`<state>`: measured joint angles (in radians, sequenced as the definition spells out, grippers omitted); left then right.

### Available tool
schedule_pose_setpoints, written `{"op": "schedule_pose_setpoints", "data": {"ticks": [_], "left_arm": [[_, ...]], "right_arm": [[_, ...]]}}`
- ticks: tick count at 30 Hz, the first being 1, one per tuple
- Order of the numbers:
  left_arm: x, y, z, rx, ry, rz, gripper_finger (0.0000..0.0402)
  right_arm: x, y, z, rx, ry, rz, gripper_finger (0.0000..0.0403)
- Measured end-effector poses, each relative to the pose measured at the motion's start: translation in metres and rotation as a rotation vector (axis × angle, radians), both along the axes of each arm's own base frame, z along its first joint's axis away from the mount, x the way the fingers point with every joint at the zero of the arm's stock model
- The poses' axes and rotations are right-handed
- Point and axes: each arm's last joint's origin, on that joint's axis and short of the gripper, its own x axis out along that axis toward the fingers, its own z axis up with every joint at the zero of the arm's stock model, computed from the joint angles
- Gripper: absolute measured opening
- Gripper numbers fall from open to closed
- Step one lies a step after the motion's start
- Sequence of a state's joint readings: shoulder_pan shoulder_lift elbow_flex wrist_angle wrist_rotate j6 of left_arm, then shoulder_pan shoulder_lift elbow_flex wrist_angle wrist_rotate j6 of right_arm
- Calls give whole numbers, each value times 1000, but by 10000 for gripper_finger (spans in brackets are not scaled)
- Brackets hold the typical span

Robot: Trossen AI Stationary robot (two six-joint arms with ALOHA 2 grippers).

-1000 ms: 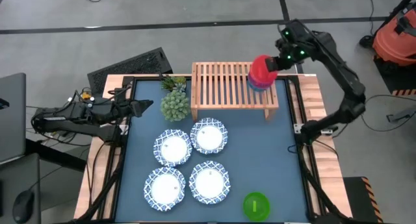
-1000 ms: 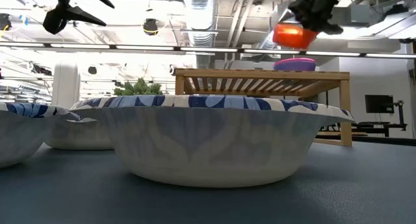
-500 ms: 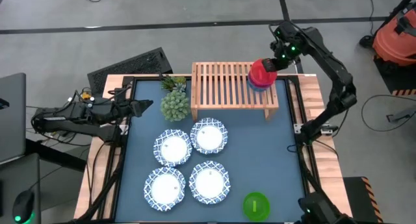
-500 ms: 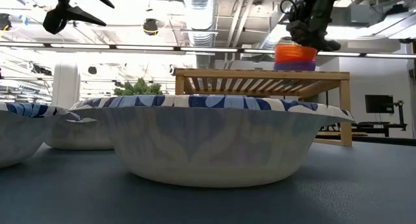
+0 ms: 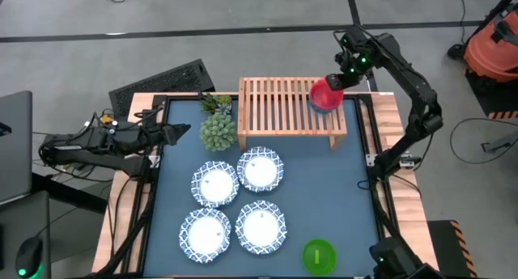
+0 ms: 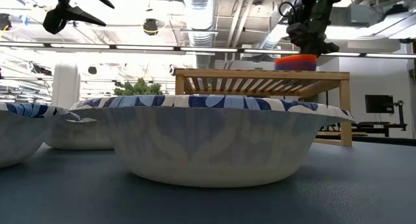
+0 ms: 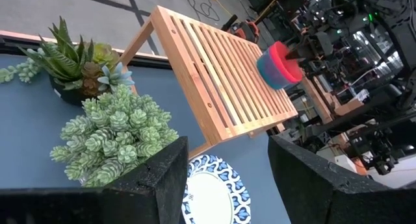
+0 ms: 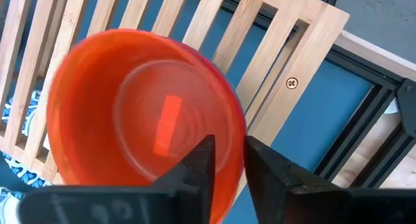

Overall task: Place and stack bowls onto a shelf
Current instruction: Stack the orange bowl on top of the red bowl on the shelf, then stack the green bowl on top of the orange bowl on the shelf

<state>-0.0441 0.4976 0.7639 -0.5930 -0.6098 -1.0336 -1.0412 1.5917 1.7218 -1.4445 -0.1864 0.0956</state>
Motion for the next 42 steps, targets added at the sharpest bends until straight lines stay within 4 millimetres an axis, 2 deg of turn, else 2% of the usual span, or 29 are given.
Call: {"op": "schedule_pose_setpoints", "data": {"ticks": [7,13,16,20,24,29,36,42], "left_arm": [[0,0,0,0,0,0,197],[0,0,0,0,0,0,197],[0,0,0,1,0,0,197],[0,0,0,0,0,-1,197],[0,0,0,0,0,-1,197],[0,0,0,0,0,-1,197],[0,0,0,-1,0,0,197],[0,0,0,-8,-5,0,197]], "right_arm": [[-5,4,7,-24,-13,-7,175],[-17,27,35,-90,-55,-12,197],[-21,50,48,-94,-78,-26,197],[-21,94,64,-102,-117,38,197],[-15,141,65,-72,-174,96,196],[-13,199,41,19,-135,150,196],[-5,269,-22,134,-113,335,196],[12,322,-80,199,-150,518,196]]}}
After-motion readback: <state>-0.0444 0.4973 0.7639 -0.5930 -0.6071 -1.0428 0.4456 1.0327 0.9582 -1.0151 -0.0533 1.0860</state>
